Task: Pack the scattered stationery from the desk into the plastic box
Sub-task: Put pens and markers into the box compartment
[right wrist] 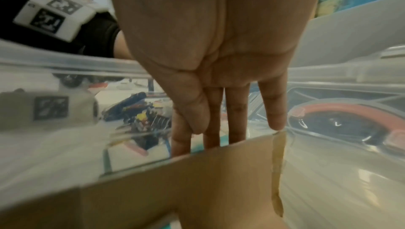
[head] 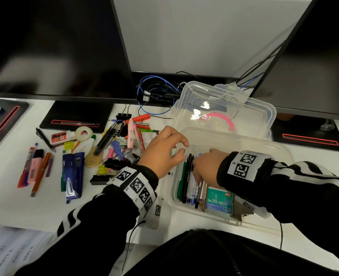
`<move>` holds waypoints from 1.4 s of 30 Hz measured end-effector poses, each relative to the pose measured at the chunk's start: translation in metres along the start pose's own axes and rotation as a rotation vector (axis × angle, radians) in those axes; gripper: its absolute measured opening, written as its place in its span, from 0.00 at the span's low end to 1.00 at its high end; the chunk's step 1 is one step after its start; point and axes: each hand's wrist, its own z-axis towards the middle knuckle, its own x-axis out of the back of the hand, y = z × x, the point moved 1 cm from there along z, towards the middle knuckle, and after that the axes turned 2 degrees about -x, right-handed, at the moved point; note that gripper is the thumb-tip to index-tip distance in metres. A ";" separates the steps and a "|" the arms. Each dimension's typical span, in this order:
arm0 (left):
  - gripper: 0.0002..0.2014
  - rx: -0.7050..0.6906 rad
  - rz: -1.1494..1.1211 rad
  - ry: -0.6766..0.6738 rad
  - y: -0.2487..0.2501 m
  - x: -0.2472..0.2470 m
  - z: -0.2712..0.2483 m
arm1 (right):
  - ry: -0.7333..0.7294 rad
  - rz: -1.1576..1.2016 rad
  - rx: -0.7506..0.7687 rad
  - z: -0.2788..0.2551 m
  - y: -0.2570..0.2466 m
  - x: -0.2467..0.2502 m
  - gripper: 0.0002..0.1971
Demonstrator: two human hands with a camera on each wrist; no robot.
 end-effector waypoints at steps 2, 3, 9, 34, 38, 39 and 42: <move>0.09 -0.012 0.001 -0.010 0.001 0.002 -0.003 | -0.008 0.041 0.016 0.001 0.001 0.003 0.17; 0.09 -0.024 -0.006 -0.021 0.001 0.003 -0.004 | -0.009 0.061 0.029 0.002 0.001 0.005 0.18; 0.12 -0.022 -0.104 -0.043 -0.009 0.026 -0.019 | 0.179 0.193 -0.147 -0.012 0.001 0.038 0.17; 0.18 0.856 0.555 0.028 -0.252 0.192 -0.092 | 0.287 0.484 0.012 0.054 -0.185 0.080 0.13; 0.18 0.841 0.609 -0.038 -0.262 0.188 -0.088 | 0.398 0.488 0.183 0.060 -0.211 0.077 0.16; 0.18 0.838 0.621 -0.043 -0.263 0.188 -0.088 | 0.389 0.467 0.229 0.061 -0.218 0.077 0.17; 0.21 0.791 0.670 -0.065 -0.265 0.186 -0.091 | 0.336 0.357 0.299 0.067 -0.236 0.074 0.19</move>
